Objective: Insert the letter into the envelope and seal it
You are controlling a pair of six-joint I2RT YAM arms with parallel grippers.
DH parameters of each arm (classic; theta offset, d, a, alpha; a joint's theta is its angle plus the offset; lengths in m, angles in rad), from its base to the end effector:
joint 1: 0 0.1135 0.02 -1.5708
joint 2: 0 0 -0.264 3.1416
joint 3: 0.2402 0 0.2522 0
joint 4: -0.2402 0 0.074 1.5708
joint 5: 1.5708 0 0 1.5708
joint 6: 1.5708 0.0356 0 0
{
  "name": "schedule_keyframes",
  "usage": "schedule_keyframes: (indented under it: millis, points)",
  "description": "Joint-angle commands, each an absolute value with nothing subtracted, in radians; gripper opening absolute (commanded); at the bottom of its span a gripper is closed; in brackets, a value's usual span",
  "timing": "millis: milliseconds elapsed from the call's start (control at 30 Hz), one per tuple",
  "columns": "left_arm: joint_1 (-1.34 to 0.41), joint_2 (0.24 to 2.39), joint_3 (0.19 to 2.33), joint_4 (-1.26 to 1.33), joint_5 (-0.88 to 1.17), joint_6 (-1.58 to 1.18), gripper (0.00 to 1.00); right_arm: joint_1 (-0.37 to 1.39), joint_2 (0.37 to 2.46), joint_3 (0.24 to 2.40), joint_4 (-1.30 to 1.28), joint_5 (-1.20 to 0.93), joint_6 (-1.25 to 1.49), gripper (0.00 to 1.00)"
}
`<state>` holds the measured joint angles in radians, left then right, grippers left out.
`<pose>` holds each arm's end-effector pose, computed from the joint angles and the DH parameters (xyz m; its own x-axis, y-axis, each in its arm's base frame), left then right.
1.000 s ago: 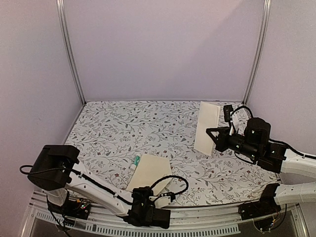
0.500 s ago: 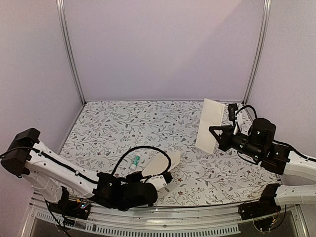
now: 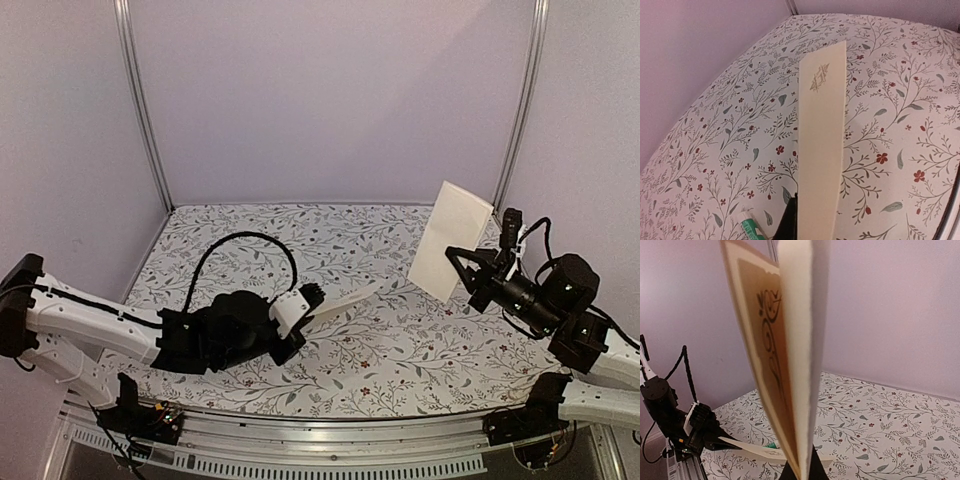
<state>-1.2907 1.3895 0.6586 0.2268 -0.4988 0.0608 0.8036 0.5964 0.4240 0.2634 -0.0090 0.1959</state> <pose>0.0957 -0.2711 0.2035 -0.0890 0.5025 -0.8600 0.7349 0.6159 0.2838 0.1125 0.1171 0.2888 -0.0795 0.1980 -0.9770 -0.7244 0.6618 0.1931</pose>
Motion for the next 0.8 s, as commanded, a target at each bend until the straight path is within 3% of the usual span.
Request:
schedule_keyframes:
  millis: [0,233,533,767]
  points:
    - [-1.204,1.327,0.637,0.342,-0.325,0.062,0.00,0.799,0.574,0.404,0.372,-0.137,0.070,0.04]
    - [-1.073,1.290,0.615,0.398,-0.116,0.033,0.00,0.799,0.636,0.380,0.463,-0.502,-0.174,0.03]
    - [-0.944,1.253,0.620,0.388,0.177,-0.020,0.00,0.802,0.761,0.422,0.394,-0.689,-0.438,0.00]
    - [-0.937,1.216,0.614,0.321,0.359,0.024,0.00,0.814,0.880,0.558,0.256,-0.679,-0.537,0.00]
